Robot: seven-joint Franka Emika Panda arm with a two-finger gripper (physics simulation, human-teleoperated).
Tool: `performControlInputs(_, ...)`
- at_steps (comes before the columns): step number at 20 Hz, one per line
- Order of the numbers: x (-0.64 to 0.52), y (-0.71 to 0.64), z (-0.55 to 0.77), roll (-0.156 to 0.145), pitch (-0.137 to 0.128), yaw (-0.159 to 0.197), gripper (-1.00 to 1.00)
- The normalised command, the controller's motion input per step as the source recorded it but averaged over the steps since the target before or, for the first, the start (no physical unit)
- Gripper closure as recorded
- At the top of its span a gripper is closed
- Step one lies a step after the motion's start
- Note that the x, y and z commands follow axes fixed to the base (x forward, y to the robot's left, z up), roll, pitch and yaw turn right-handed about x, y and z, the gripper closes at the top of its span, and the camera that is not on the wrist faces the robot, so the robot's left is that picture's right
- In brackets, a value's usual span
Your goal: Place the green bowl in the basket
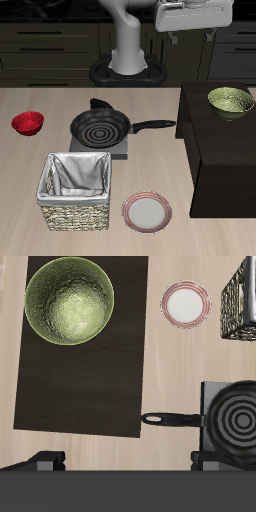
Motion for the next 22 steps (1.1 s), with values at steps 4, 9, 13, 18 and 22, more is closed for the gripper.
performControlInputs(4,0.26,0.18,-0.04,-0.014,0.011,0.014,-1.00)
performControlInputs(9,0.21,0.24,-0.02,0.016,0.020,0.003,-1.00)
performControlInputs(13,0.17,0.38,-0.03,0.017,0.005,0.009,-1.00)
performControlInputs(18,0.16,0.33,0.08,0.015,-0.002,-0.017,-1.00)
performControlInputs(22,0.04,0.17,0.12,0.004,-0.031,0.013,-1.00)
